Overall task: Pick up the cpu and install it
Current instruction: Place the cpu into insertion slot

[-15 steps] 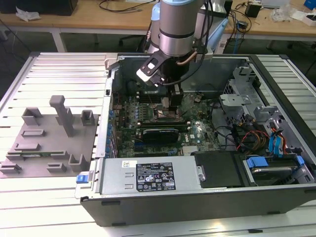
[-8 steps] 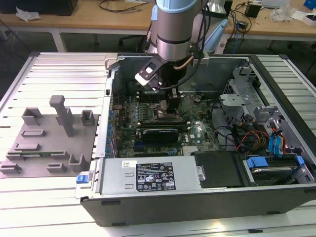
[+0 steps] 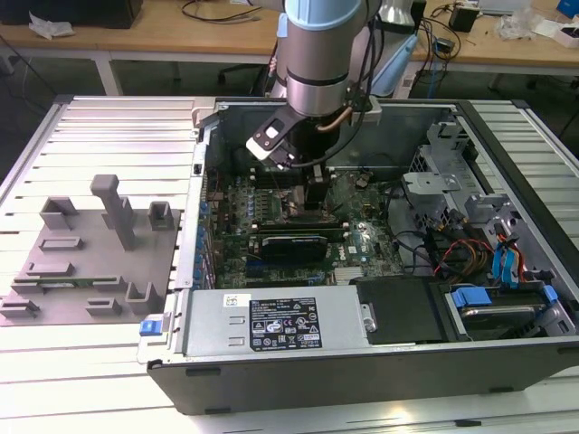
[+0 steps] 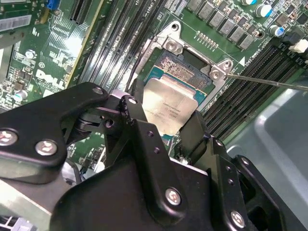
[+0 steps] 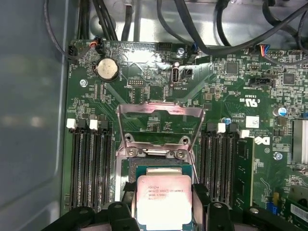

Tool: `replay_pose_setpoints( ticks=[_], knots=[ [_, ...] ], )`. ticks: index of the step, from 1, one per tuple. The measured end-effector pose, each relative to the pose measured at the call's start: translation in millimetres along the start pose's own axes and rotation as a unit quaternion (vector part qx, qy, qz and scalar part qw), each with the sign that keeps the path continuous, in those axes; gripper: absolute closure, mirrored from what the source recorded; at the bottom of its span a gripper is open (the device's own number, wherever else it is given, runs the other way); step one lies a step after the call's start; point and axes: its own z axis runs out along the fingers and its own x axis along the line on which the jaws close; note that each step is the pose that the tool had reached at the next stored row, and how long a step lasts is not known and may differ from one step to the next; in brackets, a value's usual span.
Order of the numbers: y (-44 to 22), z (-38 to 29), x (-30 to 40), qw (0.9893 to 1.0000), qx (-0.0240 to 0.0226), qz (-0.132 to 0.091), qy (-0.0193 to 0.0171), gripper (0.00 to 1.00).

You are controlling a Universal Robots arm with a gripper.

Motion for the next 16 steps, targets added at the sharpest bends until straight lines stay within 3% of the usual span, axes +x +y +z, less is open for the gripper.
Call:
replay_pose_setpoints(
  ticks=[12,16],
  knots=[
    [-3.5,12.3,3.9,1.0000,0.0001,0.002,-0.0001,0.45],
    [-3.9,17.4,4.9,0.9999,0.0002,0.017,-0.0008,0.45]
  ],
)
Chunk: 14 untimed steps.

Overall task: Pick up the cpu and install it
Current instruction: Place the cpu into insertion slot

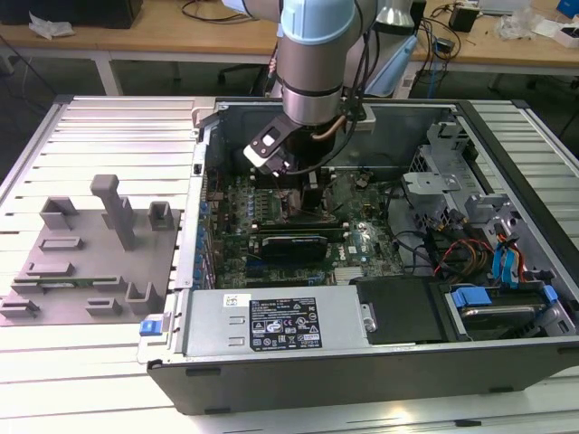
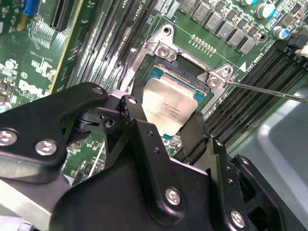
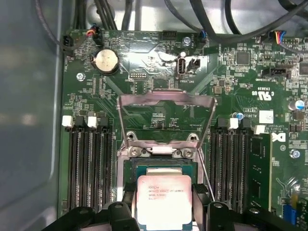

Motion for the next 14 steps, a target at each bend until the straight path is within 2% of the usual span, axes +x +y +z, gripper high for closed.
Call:
replay_pose_setpoints(
  ticks=[14],
  knots=[
    [-0.9,8.7,4.6,1.0000,0.0001,-0.002,-0.0002,0.45]
  ],
)
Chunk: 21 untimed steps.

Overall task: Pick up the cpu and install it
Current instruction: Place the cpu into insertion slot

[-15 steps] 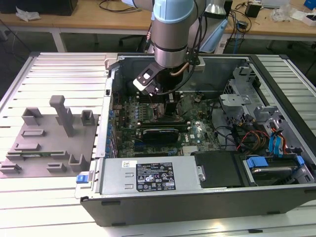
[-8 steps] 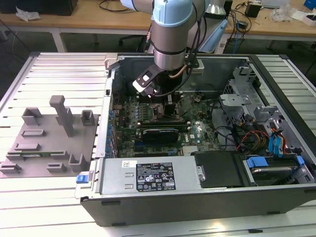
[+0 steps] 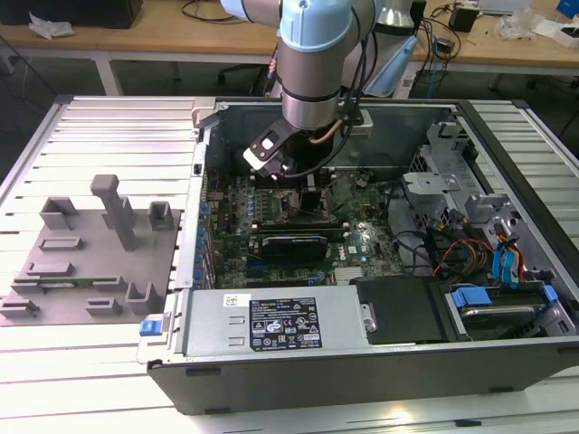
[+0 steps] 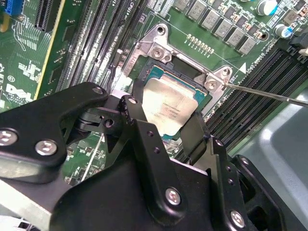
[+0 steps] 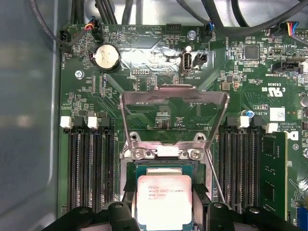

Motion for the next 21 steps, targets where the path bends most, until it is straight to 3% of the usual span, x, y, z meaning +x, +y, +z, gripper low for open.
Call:
replay_pose_setpoints(
  ticks=[21],
  knots=[
    [0.5,1.6,-1.8,1.0000,-0.0001,0.000,0.0001,0.45]
  ],
)
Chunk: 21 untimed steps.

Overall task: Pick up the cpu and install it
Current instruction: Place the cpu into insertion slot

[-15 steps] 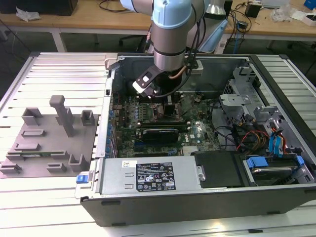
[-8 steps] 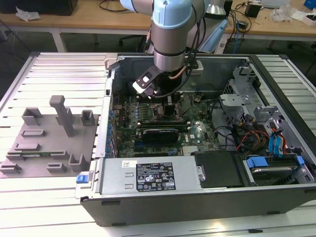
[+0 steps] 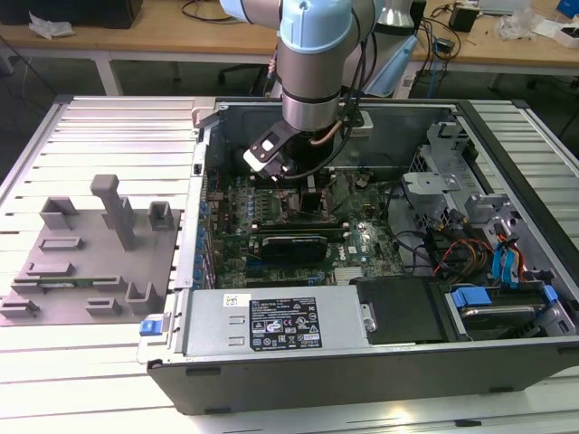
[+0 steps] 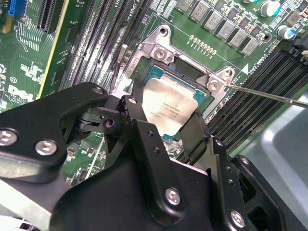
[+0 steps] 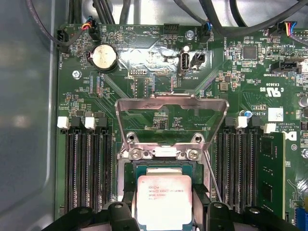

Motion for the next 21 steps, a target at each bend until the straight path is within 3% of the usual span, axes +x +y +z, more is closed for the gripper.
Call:
replay_pose_setpoints(
  ticks=[4,5,21],
  knots=[
    [0.1,0.6,0.2,1.0000,-0.0005,0.000,0.0007,0.45],
    [0.1,0.5,0.2,1.0000,-0.0003,0.000,0.0005,0.38],
    [1.7,-4.3,-0.1,1.0000,0.0000,0.003,-0.0001,0.40]
  ],
)
